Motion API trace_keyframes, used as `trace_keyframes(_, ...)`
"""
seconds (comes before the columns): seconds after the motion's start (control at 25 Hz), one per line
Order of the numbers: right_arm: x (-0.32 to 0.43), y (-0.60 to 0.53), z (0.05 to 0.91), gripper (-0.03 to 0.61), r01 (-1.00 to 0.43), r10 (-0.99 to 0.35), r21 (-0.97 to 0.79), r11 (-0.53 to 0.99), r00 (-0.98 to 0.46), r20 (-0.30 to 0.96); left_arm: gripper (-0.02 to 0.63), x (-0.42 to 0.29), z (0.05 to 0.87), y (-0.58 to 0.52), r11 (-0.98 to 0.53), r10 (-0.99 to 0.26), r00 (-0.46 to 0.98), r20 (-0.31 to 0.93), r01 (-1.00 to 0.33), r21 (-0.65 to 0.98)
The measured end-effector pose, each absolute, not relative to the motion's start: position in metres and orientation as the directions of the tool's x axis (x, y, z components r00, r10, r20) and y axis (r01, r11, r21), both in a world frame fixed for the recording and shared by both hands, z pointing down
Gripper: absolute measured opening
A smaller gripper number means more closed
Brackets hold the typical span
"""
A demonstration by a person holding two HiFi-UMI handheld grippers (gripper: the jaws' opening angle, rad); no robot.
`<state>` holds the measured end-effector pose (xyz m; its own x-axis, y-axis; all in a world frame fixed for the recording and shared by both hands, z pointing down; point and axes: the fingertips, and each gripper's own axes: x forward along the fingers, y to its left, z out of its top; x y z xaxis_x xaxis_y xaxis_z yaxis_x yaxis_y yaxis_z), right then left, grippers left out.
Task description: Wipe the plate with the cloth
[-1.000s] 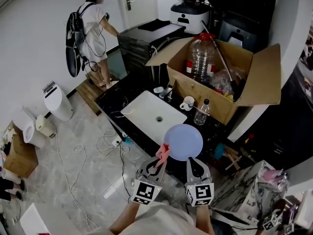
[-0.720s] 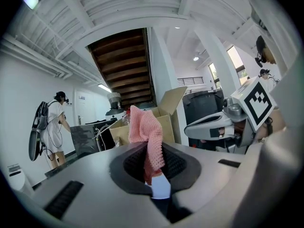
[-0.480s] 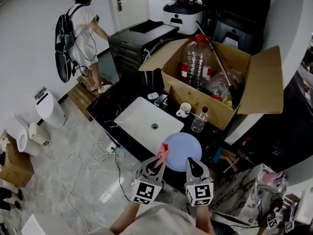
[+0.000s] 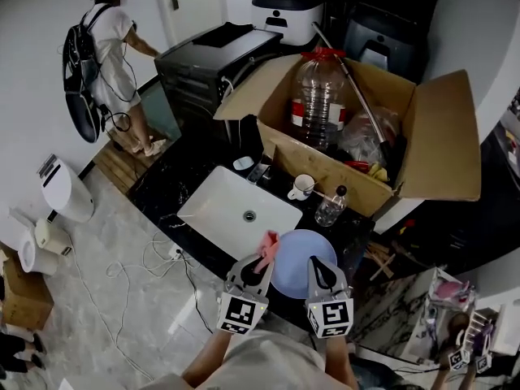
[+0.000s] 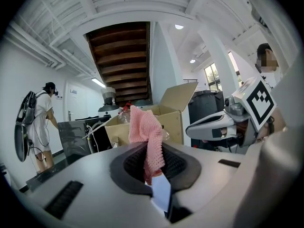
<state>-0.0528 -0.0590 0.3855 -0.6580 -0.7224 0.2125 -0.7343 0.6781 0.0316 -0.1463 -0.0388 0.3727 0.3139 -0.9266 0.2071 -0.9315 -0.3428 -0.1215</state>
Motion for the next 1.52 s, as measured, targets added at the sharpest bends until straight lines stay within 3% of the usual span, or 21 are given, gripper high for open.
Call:
trace_keyframes(0.44, -0.069, -0.107, 0.431, 0.006, -0.805, -0.765, 0.012, 0.593, -0.558, 0.322, 0.034, -0.168, 0.421, -0.099, -0.454, -0.864, 0.416, 0.283, -0.887, -0.081)
trace_keyframes(1.04, -0.036, -0.113, 0.495, 0.007, -0.888, -0.792, 0.052, 0.457, -0.379, 0.479, 0.034, -0.147, 0.491, -0.124, -0.635, -0.709, 0.563, 0.424, -0.772, -0.037)
trace_keyframes(1.52, -0.009, -0.121, 0.524, 0.008, -0.888, -0.765, 0.027, 0.46, -0.381, 0.52, 0.034, -0.108, 0.522, -0.134, -0.691, -0.645, 0.58, 0.497, -0.721, -0.055)
